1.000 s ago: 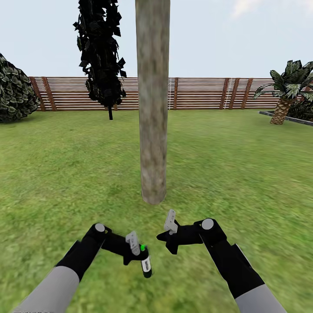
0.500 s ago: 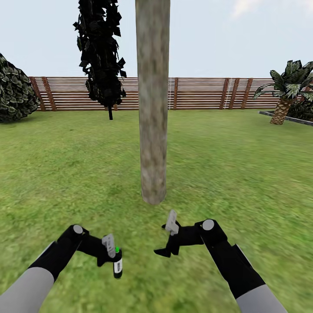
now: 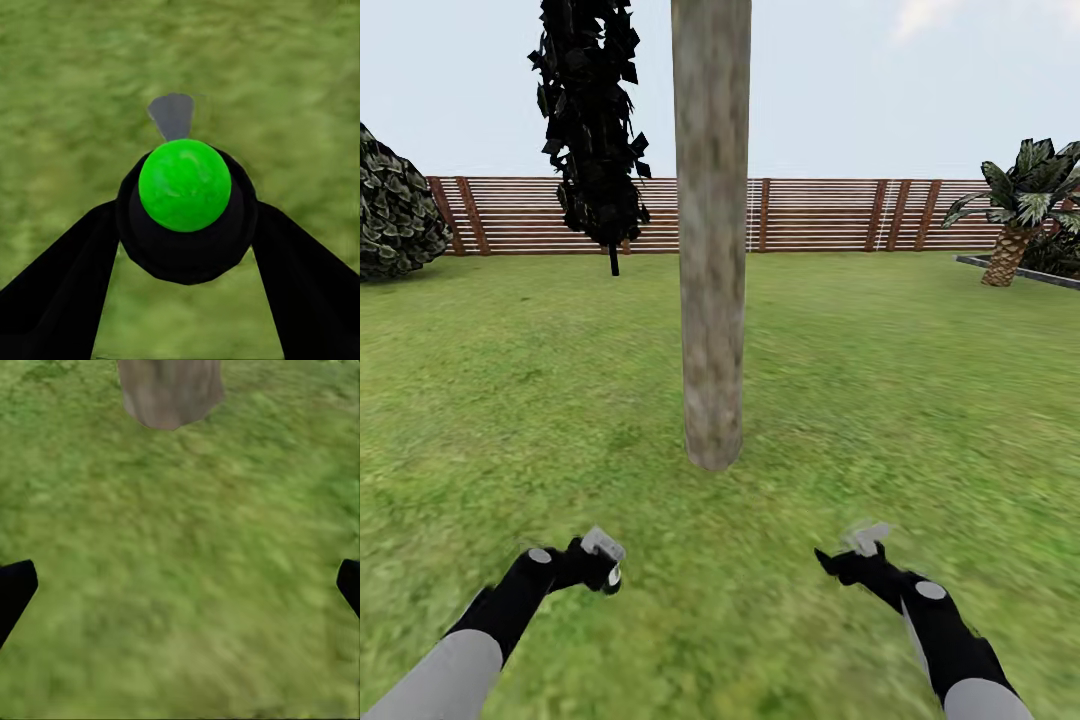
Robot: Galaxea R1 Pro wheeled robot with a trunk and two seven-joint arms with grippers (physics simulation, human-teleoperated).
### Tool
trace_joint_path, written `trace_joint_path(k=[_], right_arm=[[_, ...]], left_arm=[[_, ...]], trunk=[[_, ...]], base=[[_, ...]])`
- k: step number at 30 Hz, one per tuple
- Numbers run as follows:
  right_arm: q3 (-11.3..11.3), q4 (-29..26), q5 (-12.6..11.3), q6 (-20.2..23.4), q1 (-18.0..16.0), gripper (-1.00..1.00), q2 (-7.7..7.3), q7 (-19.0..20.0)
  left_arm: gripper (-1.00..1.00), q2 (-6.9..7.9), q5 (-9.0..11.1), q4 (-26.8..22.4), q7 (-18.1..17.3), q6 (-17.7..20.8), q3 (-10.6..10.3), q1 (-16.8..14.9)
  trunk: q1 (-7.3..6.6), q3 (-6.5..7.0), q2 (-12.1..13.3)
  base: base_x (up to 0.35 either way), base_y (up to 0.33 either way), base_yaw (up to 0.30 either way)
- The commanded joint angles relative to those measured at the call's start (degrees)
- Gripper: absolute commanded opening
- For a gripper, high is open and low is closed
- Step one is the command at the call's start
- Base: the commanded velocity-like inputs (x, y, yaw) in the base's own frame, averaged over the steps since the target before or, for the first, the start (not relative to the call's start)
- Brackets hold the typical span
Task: In the garden, pick up the pesticide atomizer on the floor and spray pesticide onto both trees until each tree trunk is fully covered.
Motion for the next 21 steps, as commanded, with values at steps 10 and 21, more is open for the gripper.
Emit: trace_joint_path(k=[10,21], right_arm=[[-7.75,9.52,-0.08,-18.93,5.02,1.00,0.30,-24.50],[-7.77,20.84,0.33,-35.68,7.26,1.00,-0.51,-26.22]], left_arm=[[-1.00,-8.17,14.87,8.87,28.81,-6.39,1.56,0.03],[-1.00,-8.74,19.92,11.97,33.97,-10.91,1.32,1.54]], trunk=[[-0.01,0.01,0.00],[-0.01,0.01,0.00]], base=[[0.000,0.000,0.000],[0.000,0.000,0.000]])
